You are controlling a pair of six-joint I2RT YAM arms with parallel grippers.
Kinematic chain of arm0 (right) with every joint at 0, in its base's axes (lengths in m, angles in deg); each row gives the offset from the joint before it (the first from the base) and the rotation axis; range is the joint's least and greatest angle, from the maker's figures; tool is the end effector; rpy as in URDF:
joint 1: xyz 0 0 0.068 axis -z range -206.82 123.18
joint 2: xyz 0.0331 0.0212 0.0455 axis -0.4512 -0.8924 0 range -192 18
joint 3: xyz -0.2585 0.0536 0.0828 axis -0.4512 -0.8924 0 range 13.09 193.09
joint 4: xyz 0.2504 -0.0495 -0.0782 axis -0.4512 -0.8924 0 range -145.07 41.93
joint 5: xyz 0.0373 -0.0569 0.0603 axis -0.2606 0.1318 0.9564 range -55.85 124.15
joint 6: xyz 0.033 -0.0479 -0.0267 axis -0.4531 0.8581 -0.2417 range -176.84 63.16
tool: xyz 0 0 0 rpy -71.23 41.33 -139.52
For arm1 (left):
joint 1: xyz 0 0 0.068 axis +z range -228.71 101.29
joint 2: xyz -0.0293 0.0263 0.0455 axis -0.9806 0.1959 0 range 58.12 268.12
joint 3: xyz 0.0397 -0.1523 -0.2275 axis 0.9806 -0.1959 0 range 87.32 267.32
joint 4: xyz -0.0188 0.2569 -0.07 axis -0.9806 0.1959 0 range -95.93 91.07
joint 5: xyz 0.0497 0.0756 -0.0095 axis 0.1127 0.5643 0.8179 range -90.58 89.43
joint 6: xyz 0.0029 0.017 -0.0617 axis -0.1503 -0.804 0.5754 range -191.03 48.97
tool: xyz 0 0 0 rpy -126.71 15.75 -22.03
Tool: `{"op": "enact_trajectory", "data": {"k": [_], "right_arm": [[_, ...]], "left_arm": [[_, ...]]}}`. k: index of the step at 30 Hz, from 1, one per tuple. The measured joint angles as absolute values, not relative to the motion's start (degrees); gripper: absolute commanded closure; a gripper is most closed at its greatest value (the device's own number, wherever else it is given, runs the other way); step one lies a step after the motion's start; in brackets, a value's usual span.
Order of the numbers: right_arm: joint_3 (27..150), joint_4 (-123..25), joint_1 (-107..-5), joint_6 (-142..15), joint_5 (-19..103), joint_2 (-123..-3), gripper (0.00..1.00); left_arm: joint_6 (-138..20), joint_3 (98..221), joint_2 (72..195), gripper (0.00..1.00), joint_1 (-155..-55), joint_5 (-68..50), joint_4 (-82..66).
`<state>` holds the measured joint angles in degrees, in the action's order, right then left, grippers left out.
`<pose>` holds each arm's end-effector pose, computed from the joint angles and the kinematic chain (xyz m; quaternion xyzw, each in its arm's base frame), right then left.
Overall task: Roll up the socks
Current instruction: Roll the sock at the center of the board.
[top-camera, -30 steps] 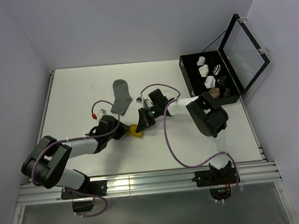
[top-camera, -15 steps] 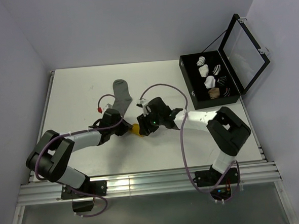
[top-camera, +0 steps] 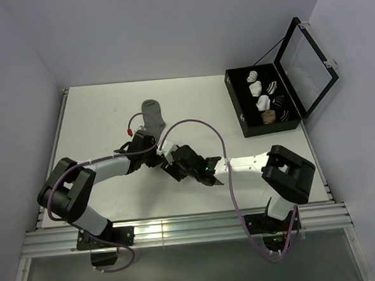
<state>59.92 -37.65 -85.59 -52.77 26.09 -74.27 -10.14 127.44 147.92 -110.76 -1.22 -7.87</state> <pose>0.1876 0.2957 0.1740 -0.4336 0.7721 0.1562 0.4376 0.2627 -0.1653 0.1375 -0.2302 0.9039 -0.2650 0.2445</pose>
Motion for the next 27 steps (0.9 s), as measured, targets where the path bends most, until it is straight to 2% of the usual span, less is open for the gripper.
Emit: {"op": "enact_trajectory", "data": {"k": [5, 8, 11, 12, 13, 14, 15, 19, 20, 23, 27], "right_arm": [[60.6, -36.9, -88.4, -49.9, 21.0, -78.4, 0.39], [61.3, -36.7, -89.4, -48.4, 18.1, -81.0, 0.44], [62.2, -36.6, -89.6, -47.7, 15.4, -82.2, 0.61], [62.4, -36.5, -89.6, -47.7, 14.5, -82.5, 0.75], [62.7, -36.6, -89.6, -47.4, 14.1, -82.8, 0.82], [62.8, -36.5, -89.6, -47.4, 13.8, -83.0, 0.88], [62.9, -36.5, -89.6, -47.5, 13.6, -83.1, 0.99], [62.9, -36.6, -89.2, -48.3, 14.6, -83.0, 1.00], [63.1, -36.9, -88.8, -48.6, 15.8, -82.9, 1.00], [64.0, -38.7, -86.5, -50.3, 21.0, -82.3, 1.00], [66.2, -42.0, -81.0, -54.1, 31.1, -82.0, 1.00]], "left_arm": [[-11.0, 128.6, 148.5, 1.00, -110.8, -1.8, -6.5], [-11.6, 129.1, 148.7, 1.00, -110.8, -2.2, -6.0], [-11.9, 129.3, 148.8, 1.00, -110.6, -2.4, -5.6], [-12.0, 129.4, 148.8, 1.00, -110.5, -2.6, -5.6], [-12.0, 129.4, 148.8, 0.99, -110.4, -2.7, -5.6], [-12.1, 129.4, 148.8, 0.94, -110.3, -2.7, -5.6], [-12.1, 129.4, 148.8, 0.90, -110.2, -2.8, -5.6], [-12.7, 129.4, 148.7, 0.65, -109.9, -2.8, -5.6], [-12.9, 129.4, 148.4, 0.53, -109.9, -2.7, -5.3], [-13.3, 129.1, 147.0, 0.37, -109.8, -2.1, -4.3], [-12.8, 126.9, 143.3, 0.34, -109.8, -0.7, -4.1]]}}
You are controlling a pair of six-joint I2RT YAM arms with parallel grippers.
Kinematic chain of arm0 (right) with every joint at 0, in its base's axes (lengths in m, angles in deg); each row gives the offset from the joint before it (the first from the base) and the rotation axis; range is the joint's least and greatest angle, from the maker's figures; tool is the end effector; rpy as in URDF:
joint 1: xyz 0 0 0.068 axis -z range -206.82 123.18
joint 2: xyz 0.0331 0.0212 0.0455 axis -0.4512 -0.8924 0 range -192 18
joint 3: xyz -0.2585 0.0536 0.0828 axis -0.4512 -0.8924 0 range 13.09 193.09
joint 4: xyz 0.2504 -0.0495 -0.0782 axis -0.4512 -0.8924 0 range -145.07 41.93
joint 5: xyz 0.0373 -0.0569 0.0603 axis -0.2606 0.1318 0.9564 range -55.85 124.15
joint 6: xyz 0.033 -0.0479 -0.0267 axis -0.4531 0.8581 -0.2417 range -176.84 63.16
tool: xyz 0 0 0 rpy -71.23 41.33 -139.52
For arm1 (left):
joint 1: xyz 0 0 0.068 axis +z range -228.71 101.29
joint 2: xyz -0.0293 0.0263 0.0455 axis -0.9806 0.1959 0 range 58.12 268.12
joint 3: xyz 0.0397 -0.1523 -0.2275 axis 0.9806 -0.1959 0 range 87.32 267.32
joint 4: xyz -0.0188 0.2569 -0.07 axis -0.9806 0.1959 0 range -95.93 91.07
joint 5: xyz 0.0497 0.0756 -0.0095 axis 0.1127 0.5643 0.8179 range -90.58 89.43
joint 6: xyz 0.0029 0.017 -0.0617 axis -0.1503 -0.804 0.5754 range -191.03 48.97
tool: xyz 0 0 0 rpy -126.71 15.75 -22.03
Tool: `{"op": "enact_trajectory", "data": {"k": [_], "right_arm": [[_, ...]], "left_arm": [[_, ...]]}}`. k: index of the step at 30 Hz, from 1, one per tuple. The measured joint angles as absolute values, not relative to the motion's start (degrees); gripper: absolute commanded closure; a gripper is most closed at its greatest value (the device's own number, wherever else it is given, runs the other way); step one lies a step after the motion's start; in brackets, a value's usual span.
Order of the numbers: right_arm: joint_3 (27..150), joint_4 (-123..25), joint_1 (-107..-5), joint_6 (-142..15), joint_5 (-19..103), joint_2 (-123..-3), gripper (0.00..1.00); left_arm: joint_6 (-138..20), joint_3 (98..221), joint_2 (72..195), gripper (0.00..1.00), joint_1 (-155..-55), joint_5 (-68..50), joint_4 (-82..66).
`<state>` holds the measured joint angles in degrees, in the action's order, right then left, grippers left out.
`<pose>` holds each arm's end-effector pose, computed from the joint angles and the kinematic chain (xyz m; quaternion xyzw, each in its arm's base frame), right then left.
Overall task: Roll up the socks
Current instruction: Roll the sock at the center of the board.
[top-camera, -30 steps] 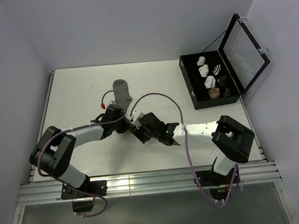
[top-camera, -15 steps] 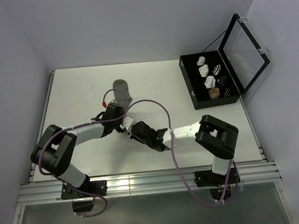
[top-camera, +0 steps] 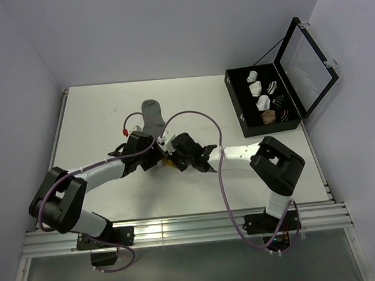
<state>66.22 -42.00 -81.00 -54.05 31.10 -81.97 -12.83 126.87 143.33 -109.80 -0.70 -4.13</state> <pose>0.2218 0.3027 0.1548 -0.4237 0.8041 0.1587 0.3856 0.2564 -0.1549 0.1519 -0.2179 0.9060 -0.2557 0.2574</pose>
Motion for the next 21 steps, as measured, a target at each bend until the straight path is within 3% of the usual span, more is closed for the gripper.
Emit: {"op": "enact_trajectory", "data": {"k": [12, 21], "right_arm": [[75.7, -51.0, -70.8, -61.7, 55.2, -87.8, 1.00], [77.6, -51.9, -67.9, -64.3, 62.9, -90.2, 1.00]], "left_arm": [[-6.4, 116.4, 134.7, 0.33, -109.7, 2.8, -11.1], [-2.8, 113.4, 137.3, 0.34, -110.1, 4.1, -20.8]]}}
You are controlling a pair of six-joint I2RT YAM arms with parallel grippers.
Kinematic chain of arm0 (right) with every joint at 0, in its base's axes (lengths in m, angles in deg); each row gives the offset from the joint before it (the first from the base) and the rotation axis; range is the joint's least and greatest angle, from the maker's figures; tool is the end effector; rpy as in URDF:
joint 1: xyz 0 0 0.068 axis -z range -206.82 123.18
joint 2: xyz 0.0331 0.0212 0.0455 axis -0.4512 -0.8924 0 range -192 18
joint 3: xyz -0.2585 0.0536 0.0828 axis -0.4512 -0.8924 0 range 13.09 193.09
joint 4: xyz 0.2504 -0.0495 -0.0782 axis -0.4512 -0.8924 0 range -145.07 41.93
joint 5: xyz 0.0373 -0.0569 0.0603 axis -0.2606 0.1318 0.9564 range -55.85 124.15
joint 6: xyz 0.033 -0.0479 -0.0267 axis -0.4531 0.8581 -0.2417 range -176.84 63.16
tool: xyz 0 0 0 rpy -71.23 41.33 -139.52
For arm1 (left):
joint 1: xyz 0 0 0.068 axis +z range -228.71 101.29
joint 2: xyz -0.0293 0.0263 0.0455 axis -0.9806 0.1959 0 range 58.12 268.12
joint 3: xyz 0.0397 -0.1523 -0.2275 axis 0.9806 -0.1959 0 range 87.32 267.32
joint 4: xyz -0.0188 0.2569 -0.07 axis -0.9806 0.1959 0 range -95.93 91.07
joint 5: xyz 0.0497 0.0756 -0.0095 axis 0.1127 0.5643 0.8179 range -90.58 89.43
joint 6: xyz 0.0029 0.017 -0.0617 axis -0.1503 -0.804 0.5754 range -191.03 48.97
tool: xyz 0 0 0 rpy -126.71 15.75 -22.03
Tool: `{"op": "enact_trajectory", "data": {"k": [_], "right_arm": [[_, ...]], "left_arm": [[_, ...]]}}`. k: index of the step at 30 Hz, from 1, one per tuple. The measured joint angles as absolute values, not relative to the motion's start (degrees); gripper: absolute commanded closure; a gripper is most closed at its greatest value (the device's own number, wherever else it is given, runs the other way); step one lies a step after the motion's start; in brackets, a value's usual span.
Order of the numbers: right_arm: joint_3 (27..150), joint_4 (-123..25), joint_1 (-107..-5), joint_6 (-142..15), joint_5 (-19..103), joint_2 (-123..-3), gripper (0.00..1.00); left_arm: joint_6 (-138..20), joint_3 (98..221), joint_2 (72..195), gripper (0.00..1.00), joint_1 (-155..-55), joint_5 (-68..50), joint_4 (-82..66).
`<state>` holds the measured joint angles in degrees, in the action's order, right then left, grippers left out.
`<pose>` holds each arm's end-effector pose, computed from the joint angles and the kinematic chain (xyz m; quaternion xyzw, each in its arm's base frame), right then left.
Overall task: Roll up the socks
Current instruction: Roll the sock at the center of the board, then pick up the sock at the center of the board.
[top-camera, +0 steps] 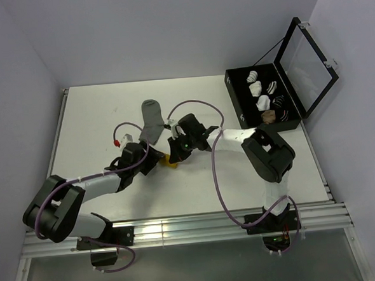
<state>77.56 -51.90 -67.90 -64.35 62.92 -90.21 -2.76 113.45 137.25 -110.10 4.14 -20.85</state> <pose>0.2902 0.2845 0.1512 -0.3469 0.8386 0.3553 0.2241 0.2288 -0.1350 0.1362 -0.3012 0.8465 -0.3104 0.3104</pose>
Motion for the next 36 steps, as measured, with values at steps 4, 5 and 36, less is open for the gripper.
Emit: {"op": "enact_trajectory", "data": {"k": [4, 5, 36], "right_arm": [[78.5, -51.9, -67.8, -65.2, 65.1, -91.5, 1.00], [78.5, -51.8, -67.7, -65.4, 65.5, -91.6, 1.00], [84.7, -51.4, -58.9, -77.7, 88.0, -103.6, 0.99]], "left_arm": [[-1.8, 111.9, 138.2, 0.34, -110.3, 5.3, -25.5], [-1.4, 111.6, 138.6, 0.34, -110.3, 5.5, -26.3], [-0.4, 112.8, 146.6, 0.58, -110.5, 6.6, -35.0]]}}
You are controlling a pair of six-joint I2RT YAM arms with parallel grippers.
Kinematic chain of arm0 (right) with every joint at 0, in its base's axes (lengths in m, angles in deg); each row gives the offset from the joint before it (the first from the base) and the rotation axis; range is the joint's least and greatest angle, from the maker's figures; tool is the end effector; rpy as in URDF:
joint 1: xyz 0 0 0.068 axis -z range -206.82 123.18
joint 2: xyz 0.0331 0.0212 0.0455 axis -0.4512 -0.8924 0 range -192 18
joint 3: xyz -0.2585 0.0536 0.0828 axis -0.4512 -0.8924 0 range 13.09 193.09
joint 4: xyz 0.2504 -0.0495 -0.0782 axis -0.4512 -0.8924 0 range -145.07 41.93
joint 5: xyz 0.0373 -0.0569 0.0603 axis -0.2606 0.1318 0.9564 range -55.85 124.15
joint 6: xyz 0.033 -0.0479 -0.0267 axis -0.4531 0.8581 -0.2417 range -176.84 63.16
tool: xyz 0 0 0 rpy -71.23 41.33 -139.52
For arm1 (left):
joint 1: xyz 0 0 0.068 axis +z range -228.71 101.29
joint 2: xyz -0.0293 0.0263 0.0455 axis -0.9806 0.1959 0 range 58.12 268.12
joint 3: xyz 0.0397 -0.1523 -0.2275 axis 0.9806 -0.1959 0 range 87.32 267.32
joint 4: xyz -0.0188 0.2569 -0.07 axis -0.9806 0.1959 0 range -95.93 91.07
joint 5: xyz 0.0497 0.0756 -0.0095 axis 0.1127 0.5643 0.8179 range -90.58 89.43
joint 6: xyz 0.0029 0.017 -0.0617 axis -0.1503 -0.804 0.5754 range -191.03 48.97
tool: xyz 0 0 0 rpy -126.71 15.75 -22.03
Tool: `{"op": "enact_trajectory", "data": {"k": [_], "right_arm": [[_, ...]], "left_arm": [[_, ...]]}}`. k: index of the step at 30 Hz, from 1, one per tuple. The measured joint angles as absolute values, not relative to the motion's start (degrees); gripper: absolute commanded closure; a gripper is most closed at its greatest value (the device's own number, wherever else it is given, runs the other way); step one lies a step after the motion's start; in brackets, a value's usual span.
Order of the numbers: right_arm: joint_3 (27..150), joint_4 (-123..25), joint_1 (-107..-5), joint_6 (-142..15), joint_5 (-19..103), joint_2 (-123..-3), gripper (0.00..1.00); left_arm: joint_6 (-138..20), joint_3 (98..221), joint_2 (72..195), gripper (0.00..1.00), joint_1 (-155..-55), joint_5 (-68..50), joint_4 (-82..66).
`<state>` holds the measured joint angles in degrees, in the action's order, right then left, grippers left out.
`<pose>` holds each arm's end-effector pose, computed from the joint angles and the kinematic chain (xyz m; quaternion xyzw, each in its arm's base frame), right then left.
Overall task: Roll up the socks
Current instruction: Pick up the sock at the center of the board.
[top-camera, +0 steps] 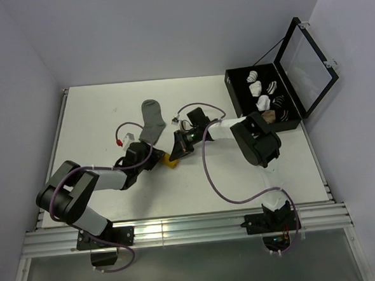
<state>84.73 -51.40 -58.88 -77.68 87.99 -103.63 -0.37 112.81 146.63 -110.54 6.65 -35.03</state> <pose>0.3427 0.2618 0.1053 -0.2245 0.8284 0.5097 0.0597 0.2434 -0.1439 0.1162 -0.3207 0.8209 -0.3311 0.3371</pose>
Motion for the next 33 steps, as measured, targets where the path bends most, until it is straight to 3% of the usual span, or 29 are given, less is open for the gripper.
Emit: {"op": "enact_trajectory", "data": {"k": [5, 9, 12, 23, 33], "right_arm": [[85.2, -51.6, -58.1, -79.0, 89.4, -104.5, 0.89], [84.8, -51.8, -58.0, -79.1, 88.3, -103.7, 0.67], [82.2, -51.7, -58.2, -78.0, 83.2, -100.3, 0.56], [66.5, -47.6, -65.4, -70.0, 50.4, -79.3, 0.35], [59.9, -38.1, -79.1, -58.2, 29.3, -74.2, 0.30]], "left_arm": [[-0.9, 114.1, 148.2, 0.75, -110.5, 6.4, -34.4], [-1.0, 115.0, 148.6, 0.94, -110.5, 6.3, -33.4], [-1.6, 116.7, 148.8, 0.99, -110.6, 5.7, -31.0], [-5.9, 124.2, 149.9, 1.00, -111.3, 3.5, -19.0], [-9.1, 128.0, 150.6, 1.00, -111.2, 2.6, -12.6]]}}
